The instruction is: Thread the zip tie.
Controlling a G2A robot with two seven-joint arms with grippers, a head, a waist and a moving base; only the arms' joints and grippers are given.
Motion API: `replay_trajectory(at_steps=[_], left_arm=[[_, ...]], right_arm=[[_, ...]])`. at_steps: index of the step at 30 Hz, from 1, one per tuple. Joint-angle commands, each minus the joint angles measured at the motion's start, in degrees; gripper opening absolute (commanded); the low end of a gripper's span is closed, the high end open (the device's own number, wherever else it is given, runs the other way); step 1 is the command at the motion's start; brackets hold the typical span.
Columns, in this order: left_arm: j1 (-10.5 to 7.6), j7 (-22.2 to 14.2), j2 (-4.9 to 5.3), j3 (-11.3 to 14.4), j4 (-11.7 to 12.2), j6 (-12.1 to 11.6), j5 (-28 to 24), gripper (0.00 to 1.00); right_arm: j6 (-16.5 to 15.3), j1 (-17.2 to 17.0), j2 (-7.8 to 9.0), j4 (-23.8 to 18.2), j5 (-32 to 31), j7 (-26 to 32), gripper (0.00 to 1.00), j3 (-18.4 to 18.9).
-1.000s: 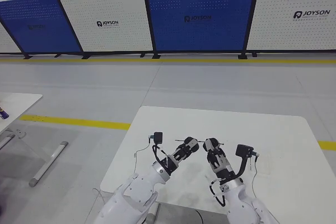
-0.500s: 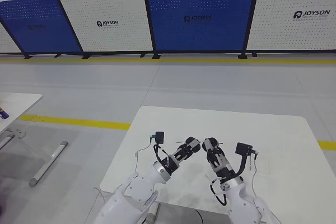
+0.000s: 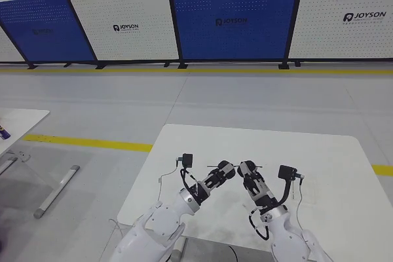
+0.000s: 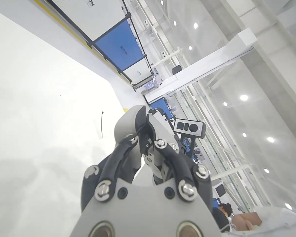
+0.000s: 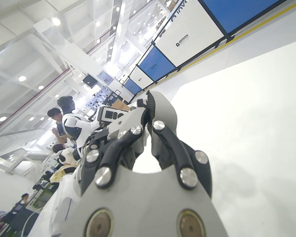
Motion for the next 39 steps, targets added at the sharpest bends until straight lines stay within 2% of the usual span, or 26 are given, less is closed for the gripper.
replay_trajectory(at_steps=[1, 5, 7, 10, 12, 16, 21, 25, 27, 28, 29, 39], left_arm=[[0.0, 0.3, 0.02, -0.1, -0.1, 0.0, 0.3, 0.0], [0.02, 0.6, 0.07, -0.2, -0.2, 0.2, 1.2, 0.0], [-0.06, 0.7, 0.06, -0.1, -0.2, 0.4, 1.2, 0.0], [-0.24, 0.9, 0.03, -0.1, -0.1, 0.7, 0.9, 0.0], [-0.36, 1.0, 0.02, -0.1, 0.0, 0.9, 0.9, 0.0], [-0.7, 1.2, -0.05, -0.1, 0.4, 1.4, -0.2, 0.0], [-0.94, 1.1, -0.05, -0.2, 0.5, 1.5, -0.6, 0.0], [-0.84, 0.7, 0.0, -0.2, 0.3, 1.4, -0.4, 0.0], [-0.65, 0.4, 0.05, -0.1, 0.2, 1.2, 0.0, 0.0], [-0.57, 0.3, 0.06, -0.2, 0.1, 1.1, 0.1, 0.0], [-0.48, 0.3, 0.08, -0.2, 0.0, 1.0, 0.2, 0.0], [0.24, 0.1, 0.22, -0.2, -0.5, 0.1, 0.9, 0.0]], right_arm=[[0.0, -0.1, 0.05, -0.2, 0.8, 0.6, 0.0, 0.3], [0.8, -0.2, 0.19, -0.7, -0.3, 0.6, 0.0, 1.0], [1.1, -0.3, 0.18, -0.8, -0.2, 0.2, 0.35, 1.0], [1.4, -0.4, 0.17, -0.9, -1.1, -0.6, 0.49, 1.0], [1.5, -0.4, 0.18, -0.9, -2.2, -1.3, 0.51, 0.9], [1.3, -0.6, 0.19, -0.8, -4.0, -2.6, 0.48, 0.7], [0.8, -0.8, 0.2, -0.6, -5.0, -3.3, 0.39, 0.5], [0.6, -1.0, 0.19, -0.8, -5.6, -4.4, 0.21, 0.5], [0.6, -1.0, 0.17, -0.9, -5.7, -4.6, 0.15, 0.4], [0.6, -1.0, 0.16, -1.0, -5.7, -4.7, 0.02, 0.4], [0.6, -1.0, 0.15, -1.0, -5.8, -4.8, 0.0, 0.4], [0.4, -1.0, 0.11, -0.7, -6.5, -4.5, 0.0, -0.1]])
